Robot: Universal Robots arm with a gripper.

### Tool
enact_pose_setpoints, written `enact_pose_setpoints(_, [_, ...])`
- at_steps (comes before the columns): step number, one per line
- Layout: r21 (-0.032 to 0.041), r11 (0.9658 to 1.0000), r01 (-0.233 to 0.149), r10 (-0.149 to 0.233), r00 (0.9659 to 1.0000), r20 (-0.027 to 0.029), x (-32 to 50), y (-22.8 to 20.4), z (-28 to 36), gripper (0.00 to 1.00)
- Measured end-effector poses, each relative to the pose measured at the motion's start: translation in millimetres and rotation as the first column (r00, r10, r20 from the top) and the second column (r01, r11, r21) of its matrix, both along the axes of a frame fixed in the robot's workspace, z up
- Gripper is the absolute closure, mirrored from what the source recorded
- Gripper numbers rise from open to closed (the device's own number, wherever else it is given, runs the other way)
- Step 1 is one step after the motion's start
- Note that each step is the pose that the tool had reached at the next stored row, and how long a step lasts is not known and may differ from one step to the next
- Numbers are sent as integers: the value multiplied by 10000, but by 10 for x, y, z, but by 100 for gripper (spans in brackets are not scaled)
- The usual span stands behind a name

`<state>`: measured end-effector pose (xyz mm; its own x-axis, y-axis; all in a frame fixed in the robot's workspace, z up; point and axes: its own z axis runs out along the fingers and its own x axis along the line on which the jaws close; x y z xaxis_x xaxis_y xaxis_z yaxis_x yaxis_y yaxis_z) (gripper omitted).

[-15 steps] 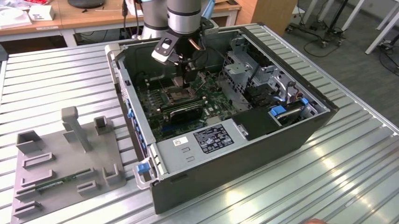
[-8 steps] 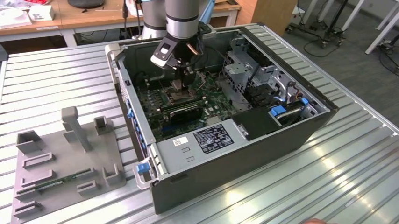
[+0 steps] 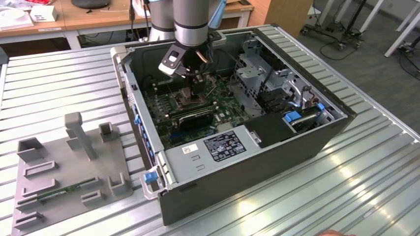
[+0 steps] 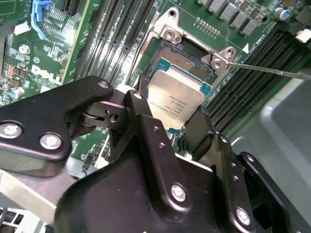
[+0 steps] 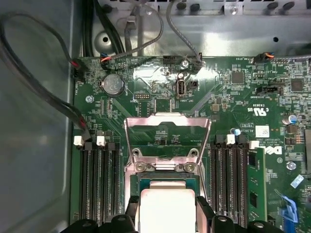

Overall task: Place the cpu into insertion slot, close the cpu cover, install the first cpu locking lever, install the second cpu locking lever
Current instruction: 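Place the cpu into insertion slot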

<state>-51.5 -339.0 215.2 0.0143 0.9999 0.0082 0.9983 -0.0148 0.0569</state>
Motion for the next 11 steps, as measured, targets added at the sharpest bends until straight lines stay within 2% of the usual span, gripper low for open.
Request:
enact_pose_setpoints(4, [-20,10000,0,0,10000,-5,-3,0,-45,46])
enact_pose_setpoints(11, [-20,10000,1,-1,10000,11,-22,1,-55,46])
